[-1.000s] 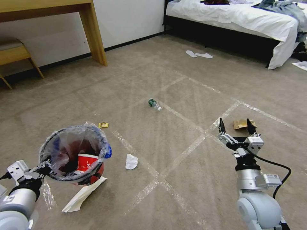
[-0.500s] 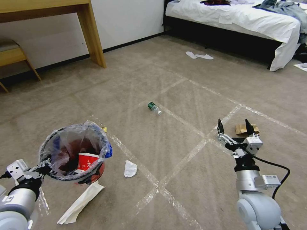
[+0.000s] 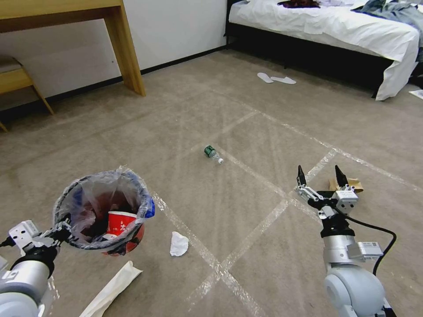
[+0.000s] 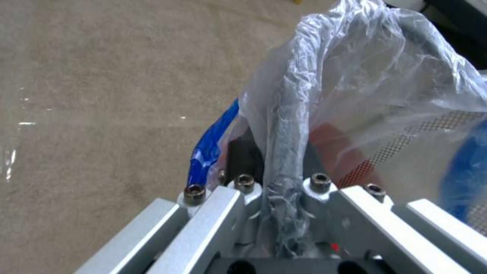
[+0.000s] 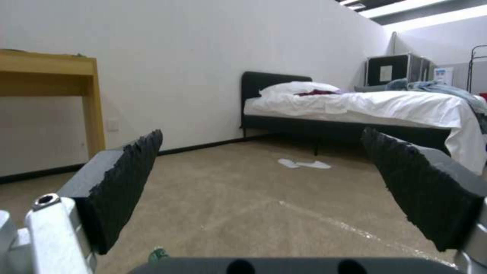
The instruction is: Pick up the trash bin and place the garbage on the floor into it.
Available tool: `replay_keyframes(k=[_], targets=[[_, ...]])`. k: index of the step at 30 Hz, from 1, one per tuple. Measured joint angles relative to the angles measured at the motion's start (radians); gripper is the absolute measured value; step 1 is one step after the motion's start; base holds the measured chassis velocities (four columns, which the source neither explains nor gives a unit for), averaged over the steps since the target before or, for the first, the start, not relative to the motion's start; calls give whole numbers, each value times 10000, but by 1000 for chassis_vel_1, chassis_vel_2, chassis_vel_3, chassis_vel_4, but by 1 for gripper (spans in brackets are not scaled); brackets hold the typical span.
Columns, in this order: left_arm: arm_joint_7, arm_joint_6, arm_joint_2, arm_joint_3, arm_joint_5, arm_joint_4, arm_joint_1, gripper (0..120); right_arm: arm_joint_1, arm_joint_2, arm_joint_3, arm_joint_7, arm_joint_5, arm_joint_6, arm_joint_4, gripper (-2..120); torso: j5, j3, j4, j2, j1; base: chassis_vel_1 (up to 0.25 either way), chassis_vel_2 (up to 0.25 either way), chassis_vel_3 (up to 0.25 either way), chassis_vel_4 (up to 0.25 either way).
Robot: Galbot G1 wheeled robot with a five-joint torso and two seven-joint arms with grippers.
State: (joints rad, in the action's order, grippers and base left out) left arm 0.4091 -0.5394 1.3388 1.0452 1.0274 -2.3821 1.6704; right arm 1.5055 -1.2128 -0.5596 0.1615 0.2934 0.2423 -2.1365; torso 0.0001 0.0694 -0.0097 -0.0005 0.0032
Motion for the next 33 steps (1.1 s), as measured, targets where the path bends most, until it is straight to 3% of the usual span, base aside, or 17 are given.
replay_keyframes(k=[14,26,33], targets=[[-1,1,10,-141,-32,39,-64,2,32,53,116,-30,-121,16,62,100,0,-1,0,0,-1,0,0,0,0],[-1,0,46,-123,-35,-4,-22,2,-203,520,681,-38,-30,-254,-124,100,1,-1,0,0,-1,0,0,0,0],[0,-2,165,-40,-61,-4,8,2,-905,1170,1555,183,995,-990,-291,100,0,-1,1,0,0,0,0,0,0]])
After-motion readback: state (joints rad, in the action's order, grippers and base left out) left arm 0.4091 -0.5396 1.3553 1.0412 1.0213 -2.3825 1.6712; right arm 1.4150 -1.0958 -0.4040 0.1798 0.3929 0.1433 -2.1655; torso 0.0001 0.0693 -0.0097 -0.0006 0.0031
